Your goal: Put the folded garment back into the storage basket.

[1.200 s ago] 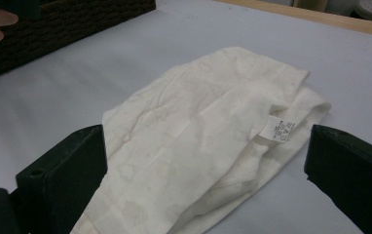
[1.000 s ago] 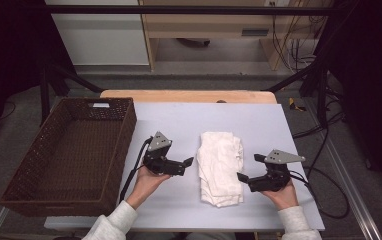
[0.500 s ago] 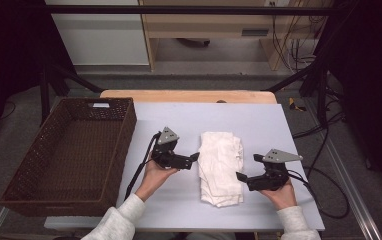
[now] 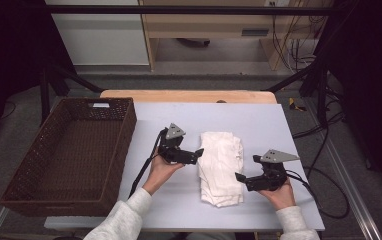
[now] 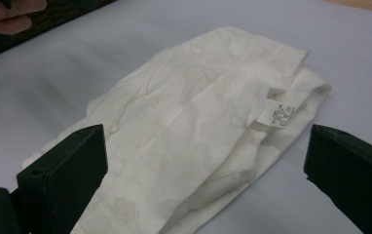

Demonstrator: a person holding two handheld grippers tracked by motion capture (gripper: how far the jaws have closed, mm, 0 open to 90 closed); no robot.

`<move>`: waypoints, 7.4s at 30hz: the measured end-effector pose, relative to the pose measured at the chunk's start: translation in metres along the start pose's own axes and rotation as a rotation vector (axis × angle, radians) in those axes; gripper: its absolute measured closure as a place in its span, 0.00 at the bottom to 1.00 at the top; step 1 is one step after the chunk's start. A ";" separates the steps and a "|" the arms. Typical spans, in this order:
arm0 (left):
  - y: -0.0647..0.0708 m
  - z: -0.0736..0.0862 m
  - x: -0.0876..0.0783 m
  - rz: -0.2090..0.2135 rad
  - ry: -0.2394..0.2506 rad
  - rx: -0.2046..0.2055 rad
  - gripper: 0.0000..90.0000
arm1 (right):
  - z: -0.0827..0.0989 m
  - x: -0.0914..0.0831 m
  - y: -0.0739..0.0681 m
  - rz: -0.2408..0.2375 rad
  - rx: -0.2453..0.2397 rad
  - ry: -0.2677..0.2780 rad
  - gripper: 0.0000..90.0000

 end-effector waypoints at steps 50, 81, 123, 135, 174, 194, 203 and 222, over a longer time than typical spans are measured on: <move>0.008 0.017 0.079 -0.071 -0.119 -0.014 0.15 | 0.017 0.019 -0.005 -0.005 0.016 -0.105 0.04; 0.014 0.027 0.092 -0.056 -0.179 -0.072 0.69 | 0.036 0.034 -0.003 0.018 0.034 -0.240 0.22; 0.018 0.022 0.082 -0.032 -0.145 -0.092 0.84 | 0.030 0.035 -0.017 -0.012 0.098 -0.226 0.93; 0.025 0.009 0.066 -0.017 -0.086 -0.063 0.84 | 0.022 0.030 -0.024 -0.036 0.080 -0.208 0.93; 0.022 -0.020 0.014 -0.014 0.034 -0.035 0.85 | -0.013 0.004 -0.044 -0.063 0.009 -0.111 0.94; 0.019 -0.036 -0.015 -0.009 0.085 -0.030 0.85 | -0.032 -0.007 -0.057 -0.071 -0.031 -0.063 0.94; 0.017 -0.043 -0.028 -0.012 0.102 -0.022 0.85 | -0.041 -0.010 -0.065 -0.079 -0.043 -0.036 0.93; 0.009 -0.053 -0.051 -0.027 0.115 -0.002 0.84 | -0.060 -0.014 -0.083 -0.104 -0.075 0.005 0.93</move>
Point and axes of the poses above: each handheld gripper's, and its own axes: x roughly forward along the jaws, z roughly out of its underside, y roughly to its right, the point moved 7 cm from there along x, roughly forward along the jaws, and after that the axes turned 9 degrees about -z, right-handed, at the moved point
